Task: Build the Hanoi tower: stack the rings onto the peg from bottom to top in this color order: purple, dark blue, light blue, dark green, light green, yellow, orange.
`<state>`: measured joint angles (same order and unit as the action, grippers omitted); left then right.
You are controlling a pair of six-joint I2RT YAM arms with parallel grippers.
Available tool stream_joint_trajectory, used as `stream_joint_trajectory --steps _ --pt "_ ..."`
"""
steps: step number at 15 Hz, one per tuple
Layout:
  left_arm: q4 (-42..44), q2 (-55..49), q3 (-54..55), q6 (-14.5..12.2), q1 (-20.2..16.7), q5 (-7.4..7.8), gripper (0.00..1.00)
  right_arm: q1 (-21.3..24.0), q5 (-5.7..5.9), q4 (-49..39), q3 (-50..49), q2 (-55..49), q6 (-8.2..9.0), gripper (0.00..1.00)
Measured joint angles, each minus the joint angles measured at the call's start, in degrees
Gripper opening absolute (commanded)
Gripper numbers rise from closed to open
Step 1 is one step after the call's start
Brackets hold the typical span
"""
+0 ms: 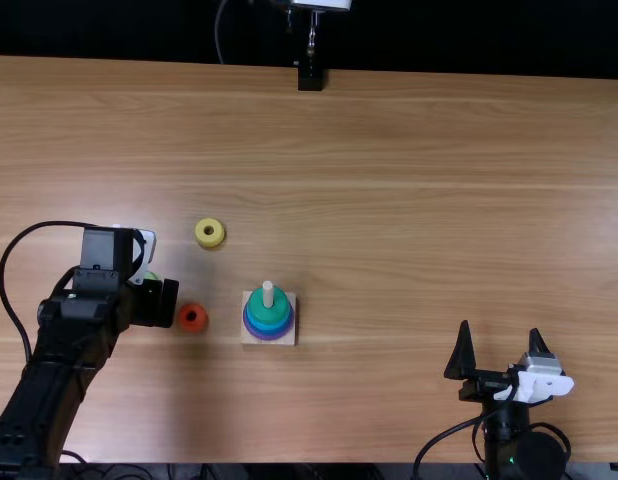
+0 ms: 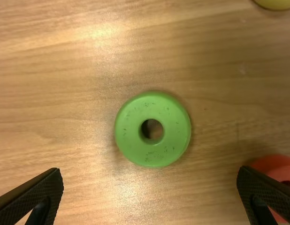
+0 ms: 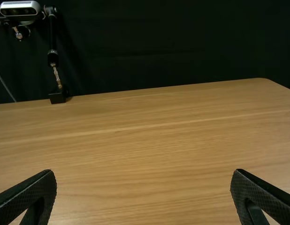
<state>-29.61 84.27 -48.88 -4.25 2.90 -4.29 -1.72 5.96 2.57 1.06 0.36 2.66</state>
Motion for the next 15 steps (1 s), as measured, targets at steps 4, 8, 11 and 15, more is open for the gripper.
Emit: stream_joint_trajectory --steps 4,8,11,15 --pt "0.42 4.37 -3.63 0.00 -0.02 0.02 1.00 0.00 0.00 0.00 -0.02 0.00 0.00 1.00" --pt "1.44 6.10 -3.63 0.02 0.00 0.02 1.00 0.00 0.00 0.00 0.00 0.00 -0.02 1.00" --pt "4.07 8.92 -3.63 0.00 0.00 0.02 1.00 0.00 0.02 0.04 0.00 0.00 -0.02 1.00" --pt "4.39 9.09 -3.63 -0.02 0.00 0.02 1.00 0.00 0.02 0.00 -0.02 0.00 0.00 1.00"
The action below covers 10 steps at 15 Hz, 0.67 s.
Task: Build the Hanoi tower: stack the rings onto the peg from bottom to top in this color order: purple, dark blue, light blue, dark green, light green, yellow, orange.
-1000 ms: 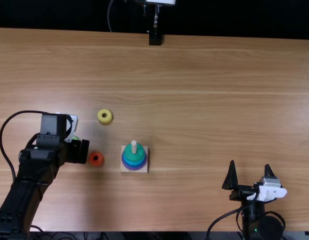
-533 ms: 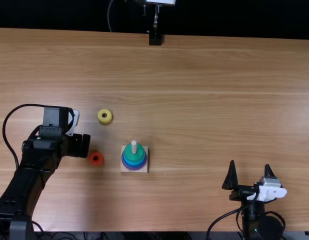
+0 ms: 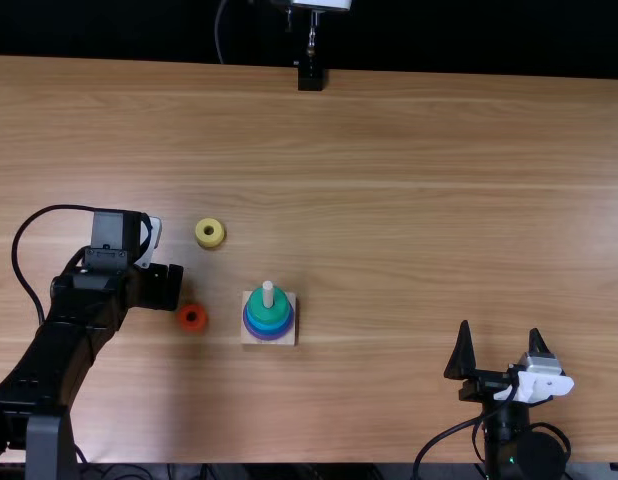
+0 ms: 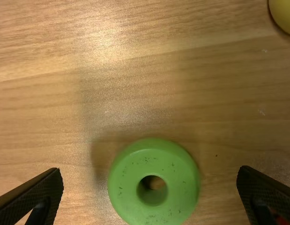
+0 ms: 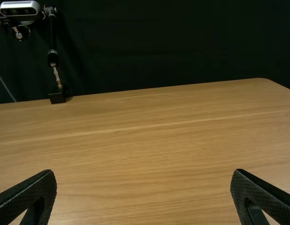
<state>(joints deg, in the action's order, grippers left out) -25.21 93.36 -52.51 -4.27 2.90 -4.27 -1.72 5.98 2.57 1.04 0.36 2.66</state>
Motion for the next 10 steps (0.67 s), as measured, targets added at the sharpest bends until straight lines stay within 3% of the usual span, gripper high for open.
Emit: stream_joint_trajectory --steps 9,10 --pt "0.04 2.25 0.00 0.04 0.00 -0.02 0.98 0.00 -0.02 -0.02 0.02 0.00 -0.02 1.00" --pt "0.13 2.25 0.00 0.02 0.00 -0.02 0.75 0.00 0.00 0.02 0.02 0.02 -0.07 1.00"
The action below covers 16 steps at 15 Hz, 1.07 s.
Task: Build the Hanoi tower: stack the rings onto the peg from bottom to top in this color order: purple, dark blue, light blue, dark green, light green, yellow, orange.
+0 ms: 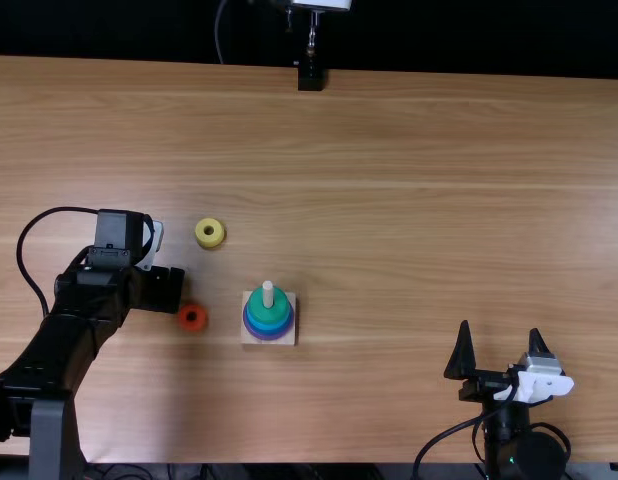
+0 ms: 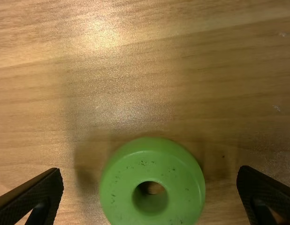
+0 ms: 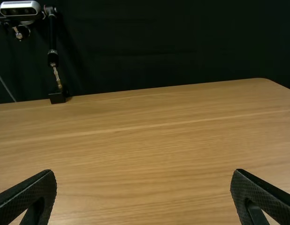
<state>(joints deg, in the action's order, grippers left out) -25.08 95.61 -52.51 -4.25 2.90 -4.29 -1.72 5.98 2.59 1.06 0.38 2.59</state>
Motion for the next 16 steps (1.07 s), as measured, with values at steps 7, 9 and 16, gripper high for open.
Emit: stream_joint_trajectory --steps 7,9,16 --pt "3.93 0.00 0.00 0.00 -0.37 0.04 0.52 0.00 -0.02 -0.02 -0.02 0.00 0.04 1.00" --pt "3.78 0.00 0.00 0.02 -1.14 0.02 0.91 0.00 0.00 0.00 0.00 -0.02 0.04 1.00" --pt "1.51 0.00 0.00 0.02 -1.14 -0.02 1.00 0.00 0.00 -0.02 -0.02 -0.02 0.04 1.00"
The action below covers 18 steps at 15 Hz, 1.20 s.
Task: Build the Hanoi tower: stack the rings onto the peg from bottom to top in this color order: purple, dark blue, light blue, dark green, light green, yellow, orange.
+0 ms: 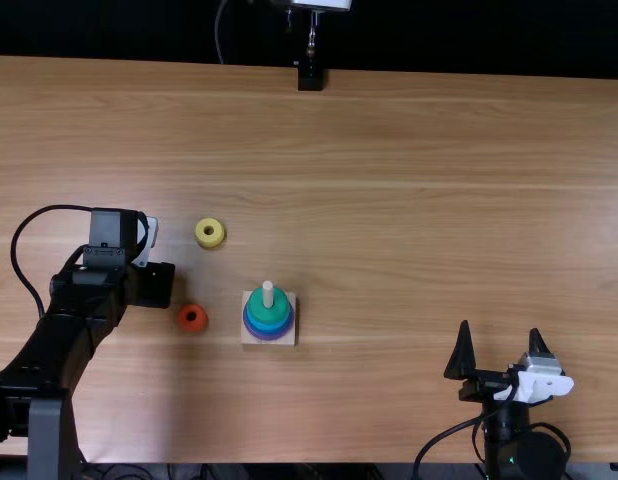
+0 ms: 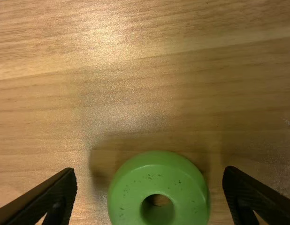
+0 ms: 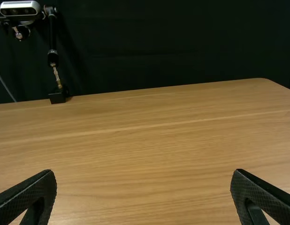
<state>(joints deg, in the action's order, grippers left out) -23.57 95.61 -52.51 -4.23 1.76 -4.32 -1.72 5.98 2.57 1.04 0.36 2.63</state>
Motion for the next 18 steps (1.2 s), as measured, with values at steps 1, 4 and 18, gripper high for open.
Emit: stream_joint_trajectory --steps 1,4,18 --pt "-0.09 0.00 0.00 0.00 0.00 0.00 1.00 0.00 0.00 0.02 0.02 0.02 -0.04 1.00" --pt "-2.36 0.00 0.00 0.00 0.02 0.00 1.00 0.00 -0.02 0.00 0.02 0.00 -0.02 1.00" --pt "-2.60 0.00 0.00 0.15 -0.74 -0.22 0.00 0.00 -0.02 0.02 0.02 0.02 -0.02 1.00"
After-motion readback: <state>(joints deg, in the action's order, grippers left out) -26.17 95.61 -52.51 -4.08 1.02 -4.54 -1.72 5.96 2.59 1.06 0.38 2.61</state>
